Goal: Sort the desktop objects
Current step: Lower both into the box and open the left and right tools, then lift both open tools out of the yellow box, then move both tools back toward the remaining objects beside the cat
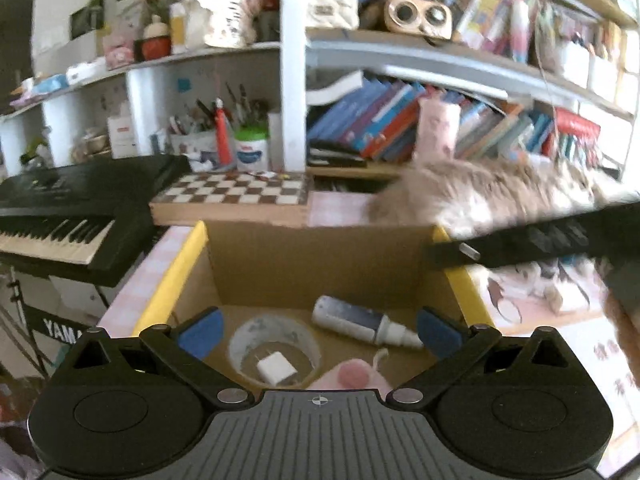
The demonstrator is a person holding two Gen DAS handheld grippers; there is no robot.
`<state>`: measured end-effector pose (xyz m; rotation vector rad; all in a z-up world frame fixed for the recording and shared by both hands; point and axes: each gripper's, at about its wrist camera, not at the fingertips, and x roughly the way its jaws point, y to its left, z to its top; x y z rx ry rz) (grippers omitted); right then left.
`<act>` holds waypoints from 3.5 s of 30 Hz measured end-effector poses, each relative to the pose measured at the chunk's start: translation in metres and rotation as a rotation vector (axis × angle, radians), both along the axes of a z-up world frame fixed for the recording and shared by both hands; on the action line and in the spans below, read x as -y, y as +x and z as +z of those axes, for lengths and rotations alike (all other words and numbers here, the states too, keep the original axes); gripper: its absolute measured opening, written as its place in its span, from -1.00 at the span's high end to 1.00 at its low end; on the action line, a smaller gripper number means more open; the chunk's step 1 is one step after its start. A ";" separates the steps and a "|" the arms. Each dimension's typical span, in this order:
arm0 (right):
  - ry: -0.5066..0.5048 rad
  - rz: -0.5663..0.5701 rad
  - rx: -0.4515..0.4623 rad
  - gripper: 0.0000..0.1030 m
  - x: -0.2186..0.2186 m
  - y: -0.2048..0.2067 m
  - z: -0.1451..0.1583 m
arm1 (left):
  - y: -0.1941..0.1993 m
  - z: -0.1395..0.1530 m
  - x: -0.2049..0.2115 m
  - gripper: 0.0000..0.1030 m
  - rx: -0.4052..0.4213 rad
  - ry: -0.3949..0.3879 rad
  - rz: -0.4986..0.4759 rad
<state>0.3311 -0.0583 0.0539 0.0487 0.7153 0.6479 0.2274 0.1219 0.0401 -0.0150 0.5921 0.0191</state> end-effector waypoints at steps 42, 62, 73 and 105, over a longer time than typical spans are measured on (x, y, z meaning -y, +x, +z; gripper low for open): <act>-0.101 -0.254 0.090 -0.37 0.037 -0.215 -0.029 | -0.175 0.000 -0.006 -1.00 0.042 -0.016 0.147; -0.184 -0.139 0.122 -0.44 0.017 -0.286 -0.049 | -0.242 -0.020 0.009 -1.00 -0.041 -0.013 0.181; -0.192 -0.126 0.109 -0.49 0.014 -0.298 -0.052 | -0.252 -0.019 0.011 -1.00 -0.039 -0.001 0.169; -0.254 -0.384 0.040 -0.54 0.074 -0.315 -0.059 | -0.219 -0.030 0.060 -1.00 -0.069 -0.039 -0.102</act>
